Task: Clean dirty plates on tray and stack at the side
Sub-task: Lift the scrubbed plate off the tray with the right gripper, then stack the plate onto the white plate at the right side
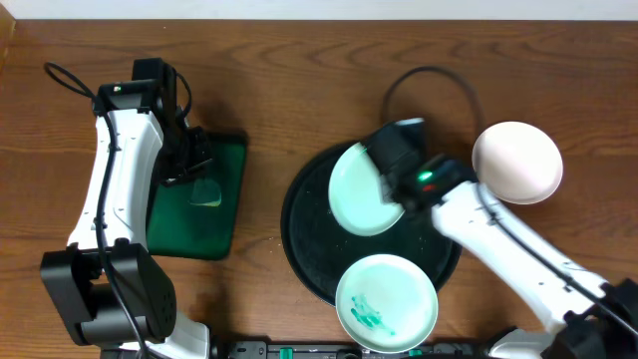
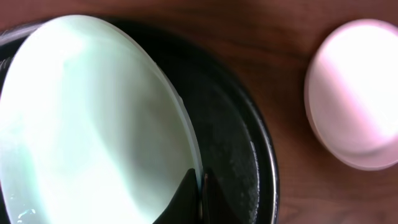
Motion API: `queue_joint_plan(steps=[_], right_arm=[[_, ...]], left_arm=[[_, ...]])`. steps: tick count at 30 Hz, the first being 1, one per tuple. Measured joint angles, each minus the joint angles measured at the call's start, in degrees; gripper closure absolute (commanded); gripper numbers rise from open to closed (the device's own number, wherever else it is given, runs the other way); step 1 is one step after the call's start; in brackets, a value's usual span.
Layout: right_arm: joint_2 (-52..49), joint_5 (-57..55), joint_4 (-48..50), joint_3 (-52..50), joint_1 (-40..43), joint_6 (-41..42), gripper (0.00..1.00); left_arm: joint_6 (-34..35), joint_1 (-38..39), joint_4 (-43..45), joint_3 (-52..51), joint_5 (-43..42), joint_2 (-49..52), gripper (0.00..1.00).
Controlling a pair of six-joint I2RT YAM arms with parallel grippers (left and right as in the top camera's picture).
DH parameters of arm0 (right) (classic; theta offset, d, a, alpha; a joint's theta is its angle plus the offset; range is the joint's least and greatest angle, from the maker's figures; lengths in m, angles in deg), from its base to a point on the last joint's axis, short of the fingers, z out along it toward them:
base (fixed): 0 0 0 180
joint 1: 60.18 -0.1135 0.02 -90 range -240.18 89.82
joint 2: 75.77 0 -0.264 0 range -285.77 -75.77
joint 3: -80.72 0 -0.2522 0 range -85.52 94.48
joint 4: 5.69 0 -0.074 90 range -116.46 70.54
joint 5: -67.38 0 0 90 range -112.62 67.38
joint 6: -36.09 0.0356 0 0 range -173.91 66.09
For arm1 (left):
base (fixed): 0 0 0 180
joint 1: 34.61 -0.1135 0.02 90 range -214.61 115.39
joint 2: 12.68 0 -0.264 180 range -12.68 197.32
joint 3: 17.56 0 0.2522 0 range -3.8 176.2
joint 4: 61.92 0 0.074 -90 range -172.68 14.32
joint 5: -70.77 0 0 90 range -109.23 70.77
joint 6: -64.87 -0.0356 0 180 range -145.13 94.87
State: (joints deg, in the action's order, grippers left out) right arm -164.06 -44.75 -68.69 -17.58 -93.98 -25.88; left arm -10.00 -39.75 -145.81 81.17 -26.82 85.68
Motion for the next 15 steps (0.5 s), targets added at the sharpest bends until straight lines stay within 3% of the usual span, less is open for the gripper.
queue_joint_plan(steps=[7,15], right_arm=[[2.7,11.3,-2.6,0.5,20.2,1.5,0.99],[2.7,16.3,-5.8,0.5,38.9,1.0,0.99]], left_arm=[[0.0,0.0,0.0,0.0,0.0,0.0,0.92],[0.0,0.0,0.0,0.0,0.0,0.0,0.93]])
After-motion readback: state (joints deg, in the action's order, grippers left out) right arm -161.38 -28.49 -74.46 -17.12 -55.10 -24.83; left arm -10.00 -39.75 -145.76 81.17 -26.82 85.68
